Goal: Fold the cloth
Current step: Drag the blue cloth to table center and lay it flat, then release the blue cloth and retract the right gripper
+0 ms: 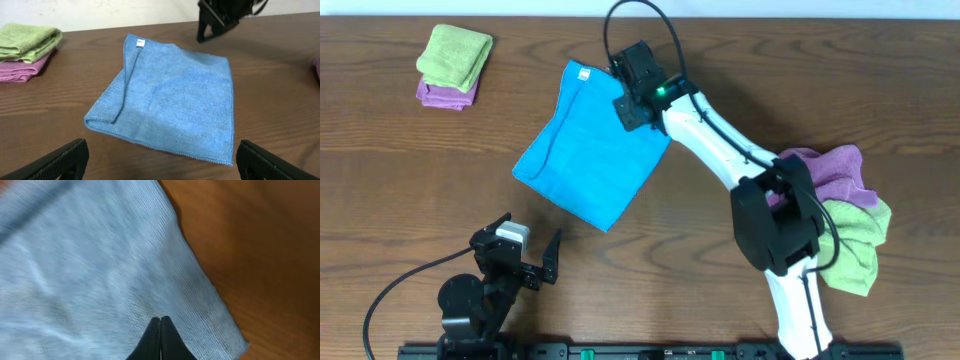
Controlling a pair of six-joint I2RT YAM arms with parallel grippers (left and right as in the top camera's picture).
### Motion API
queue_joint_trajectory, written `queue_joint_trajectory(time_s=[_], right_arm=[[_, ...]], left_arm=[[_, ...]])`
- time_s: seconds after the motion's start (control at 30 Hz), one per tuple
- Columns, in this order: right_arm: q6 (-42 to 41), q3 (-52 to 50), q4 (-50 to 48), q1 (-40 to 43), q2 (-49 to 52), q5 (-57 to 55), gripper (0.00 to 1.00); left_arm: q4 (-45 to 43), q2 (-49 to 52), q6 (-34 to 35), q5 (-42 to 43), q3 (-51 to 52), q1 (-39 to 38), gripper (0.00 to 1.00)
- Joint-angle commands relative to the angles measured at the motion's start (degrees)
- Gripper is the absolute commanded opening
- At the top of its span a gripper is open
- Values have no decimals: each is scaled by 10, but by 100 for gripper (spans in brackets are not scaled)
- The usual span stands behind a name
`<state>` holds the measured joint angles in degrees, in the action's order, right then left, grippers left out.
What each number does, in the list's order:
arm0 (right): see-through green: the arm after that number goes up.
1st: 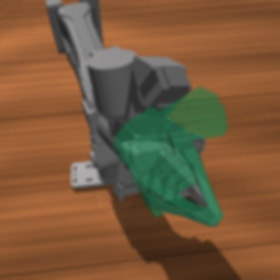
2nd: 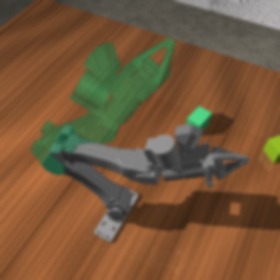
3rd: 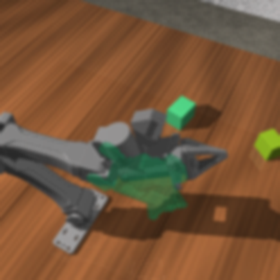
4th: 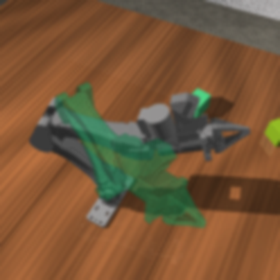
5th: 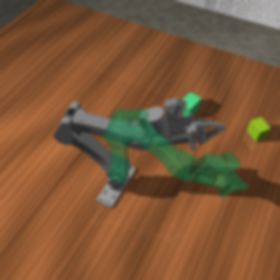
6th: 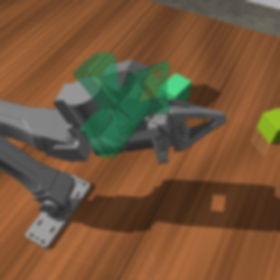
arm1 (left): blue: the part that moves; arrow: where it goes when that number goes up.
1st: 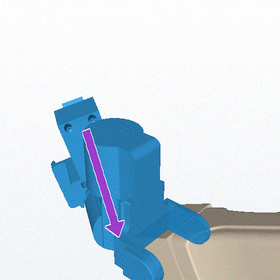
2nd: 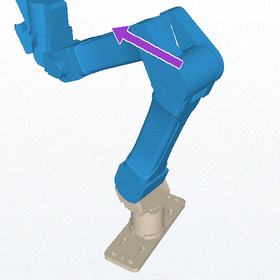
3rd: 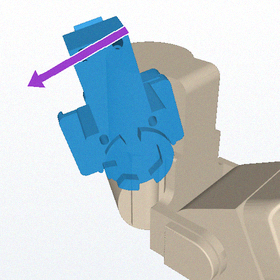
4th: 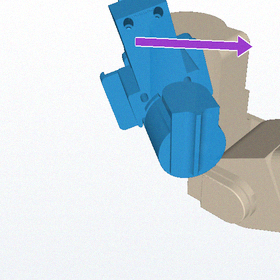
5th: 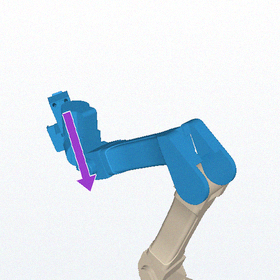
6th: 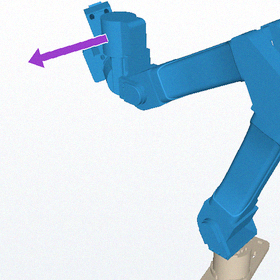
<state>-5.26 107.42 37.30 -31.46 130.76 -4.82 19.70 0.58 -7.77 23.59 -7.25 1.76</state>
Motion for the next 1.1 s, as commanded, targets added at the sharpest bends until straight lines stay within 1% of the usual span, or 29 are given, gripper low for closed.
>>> queue_joint_trajectory(time_s=[0.0,0.17,0.37,0.53,0.7,0.97,1.07], right_arm=[[-20,3,11,12,26,26,1],[-20,3,53,13,41,53,1],[-13,0,106,21,43,33,1],[15,-22,107,44,44,27,1],[48,-31,72,78,61,24,1],[108,-31,-42,118,91,-18,1],[112,-30,-73,128,91,-23,1]], left_arm=[[8,-3,-9,2,10,-2,95],[8,-3,-9,2,10,-2,95],[8,-3,-9,2,10,-2,95],[8,-3,-8,2,10,-2,96],[8,-3,-9,2,10,-2,96],[8,-3,-8,2,10,-2,95],[8,-3,-9,2,10,-2,95]])
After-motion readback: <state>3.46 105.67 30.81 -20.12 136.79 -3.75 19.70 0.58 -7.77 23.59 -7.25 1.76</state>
